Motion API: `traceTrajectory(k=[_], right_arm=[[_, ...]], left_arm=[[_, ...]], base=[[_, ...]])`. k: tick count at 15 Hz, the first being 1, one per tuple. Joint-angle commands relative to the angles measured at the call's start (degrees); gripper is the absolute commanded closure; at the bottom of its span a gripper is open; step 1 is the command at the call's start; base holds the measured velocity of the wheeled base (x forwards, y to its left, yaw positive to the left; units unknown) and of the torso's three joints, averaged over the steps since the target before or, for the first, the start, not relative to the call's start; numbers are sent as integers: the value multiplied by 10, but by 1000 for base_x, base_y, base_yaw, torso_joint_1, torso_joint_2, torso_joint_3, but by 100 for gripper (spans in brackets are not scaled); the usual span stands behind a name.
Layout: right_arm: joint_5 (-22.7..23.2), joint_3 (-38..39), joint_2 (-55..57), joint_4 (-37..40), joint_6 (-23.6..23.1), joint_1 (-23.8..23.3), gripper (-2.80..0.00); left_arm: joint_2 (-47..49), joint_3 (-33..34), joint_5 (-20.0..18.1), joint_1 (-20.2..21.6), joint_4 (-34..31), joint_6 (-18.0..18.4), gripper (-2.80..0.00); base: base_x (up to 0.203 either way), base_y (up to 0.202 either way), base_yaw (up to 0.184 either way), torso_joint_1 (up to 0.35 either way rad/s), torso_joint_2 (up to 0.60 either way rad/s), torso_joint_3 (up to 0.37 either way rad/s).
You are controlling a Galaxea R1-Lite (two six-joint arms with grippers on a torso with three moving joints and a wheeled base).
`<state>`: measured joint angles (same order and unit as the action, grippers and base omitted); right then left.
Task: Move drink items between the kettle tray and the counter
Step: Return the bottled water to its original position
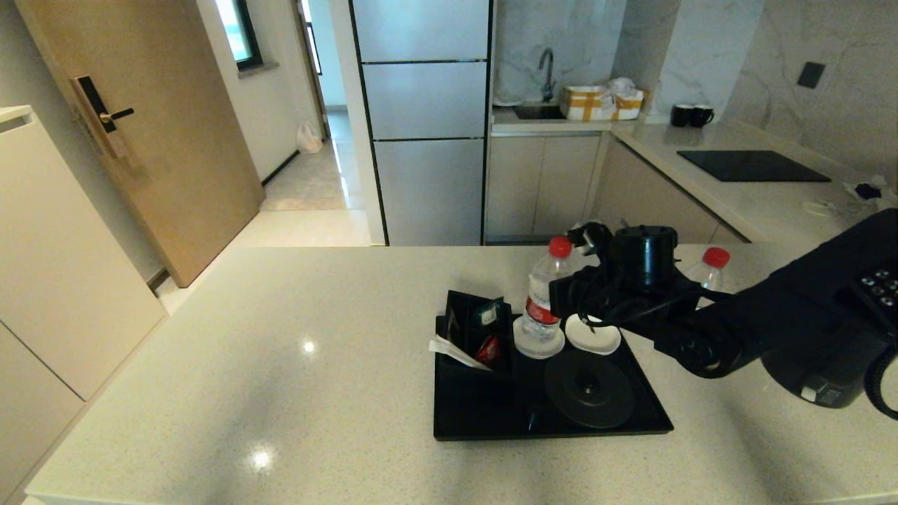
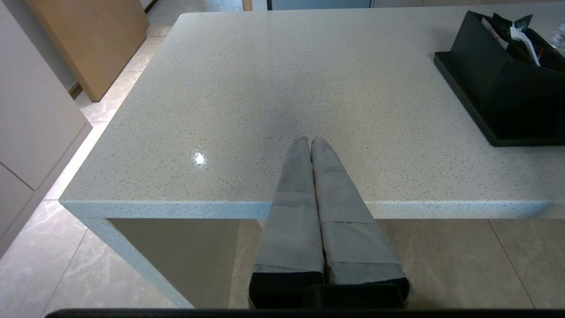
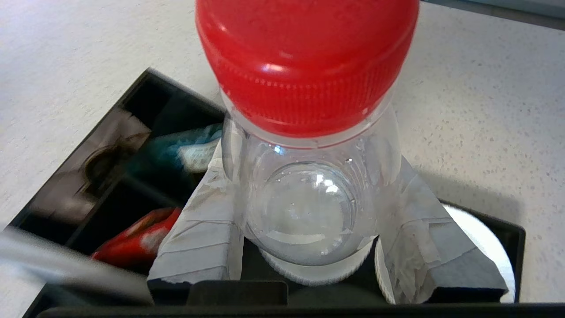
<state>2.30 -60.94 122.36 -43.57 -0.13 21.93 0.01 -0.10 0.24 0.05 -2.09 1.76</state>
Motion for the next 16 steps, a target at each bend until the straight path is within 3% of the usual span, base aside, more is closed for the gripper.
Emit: traceTrajectory(k=[1, 11, 12, 16], right_arm=[[-3, -17, 27, 2, 0, -4, 0], [-5, -39, 52, 2, 2, -4, 0], [-5, -39, 57, 1, 2, -4, -280], [-5, -38, 55, 2, 2, -4, -280]], left_arm=[[0, 0, 0, 0, 0, 0, 0], [0, 0, 0, 0, 0, 0, 0], [0, 0, 0, 0, 0, 0, 0], [0, 0, 0, 0, 0, 0, 0]], base=[[0, 0, 0, 0, 0, 0], [0, 0, 0, 0, 0, 0], [0, 0, 0, 0, 0, 0], [0, 0, 0, 0, 0, 0]])
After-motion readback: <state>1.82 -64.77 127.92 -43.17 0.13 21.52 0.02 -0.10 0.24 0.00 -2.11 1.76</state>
